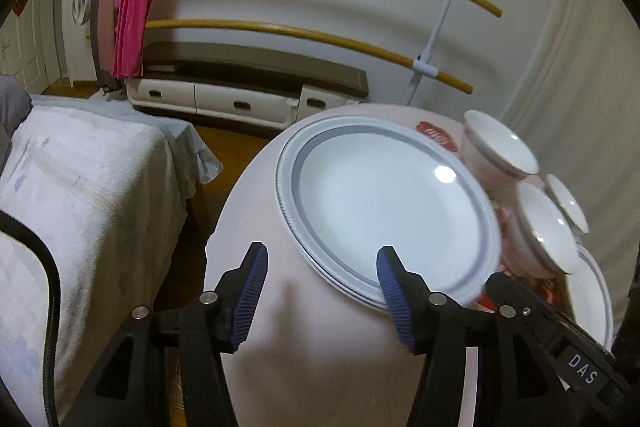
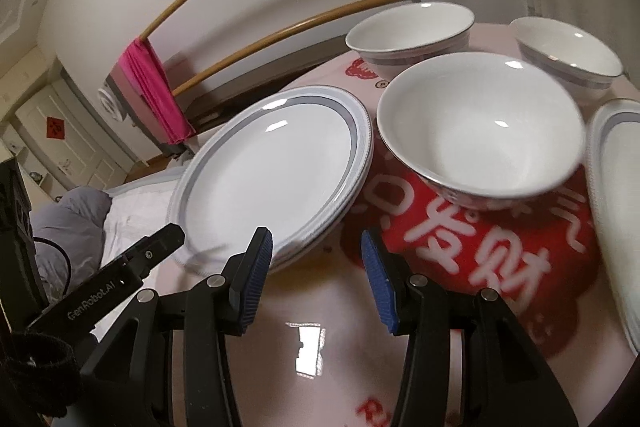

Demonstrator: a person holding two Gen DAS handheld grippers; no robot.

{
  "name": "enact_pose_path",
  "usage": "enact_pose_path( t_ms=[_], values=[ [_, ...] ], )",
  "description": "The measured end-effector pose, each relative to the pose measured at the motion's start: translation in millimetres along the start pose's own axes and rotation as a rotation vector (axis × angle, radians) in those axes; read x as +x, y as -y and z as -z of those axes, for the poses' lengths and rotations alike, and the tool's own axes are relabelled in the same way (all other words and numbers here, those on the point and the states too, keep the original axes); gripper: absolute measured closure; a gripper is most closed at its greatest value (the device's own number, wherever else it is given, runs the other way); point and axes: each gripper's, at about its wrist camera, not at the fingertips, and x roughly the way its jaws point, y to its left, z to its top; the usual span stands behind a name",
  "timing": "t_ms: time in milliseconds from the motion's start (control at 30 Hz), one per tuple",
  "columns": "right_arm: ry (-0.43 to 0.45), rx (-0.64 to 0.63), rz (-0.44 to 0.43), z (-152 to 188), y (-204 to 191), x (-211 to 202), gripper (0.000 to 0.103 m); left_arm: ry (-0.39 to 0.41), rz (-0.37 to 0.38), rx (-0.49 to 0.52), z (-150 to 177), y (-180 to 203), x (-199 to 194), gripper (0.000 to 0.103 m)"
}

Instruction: Organize plates and bowls

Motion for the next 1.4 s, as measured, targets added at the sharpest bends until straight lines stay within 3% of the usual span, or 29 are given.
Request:
enact_pose_path(
  t_ms=[200,333,600,933,1400],
  values=[
    [0.079,-0.019,-0.018,11.0,3.0,-53.2,0.05,0.115,0.046,0.047,18.6,34.7,-54.2,0.039],
    [0.162,-0.041,-0.01,16.5,10.4,-94.5,0.045,0.173,0.084,0.092,36.0,64.8,-83.8,0.039],
    [0.275,-0.012,0.047,24.3,57.4,-164.8,0.037,0.197,0.155,0.139,75.9,114.2,-107.9,0.032],
    [0.323,0.088,0.163,30.4,147.5,-204.3,0.036,0.089,0.187,0.165,85.2,178.6,-74.2,0.032],
    [0.277,0.215,0.273,23.7,250.4,-190.4,0.035,-0.092,0.164,0.195,81.3,253.9,26.7,0.033]
  ],
)
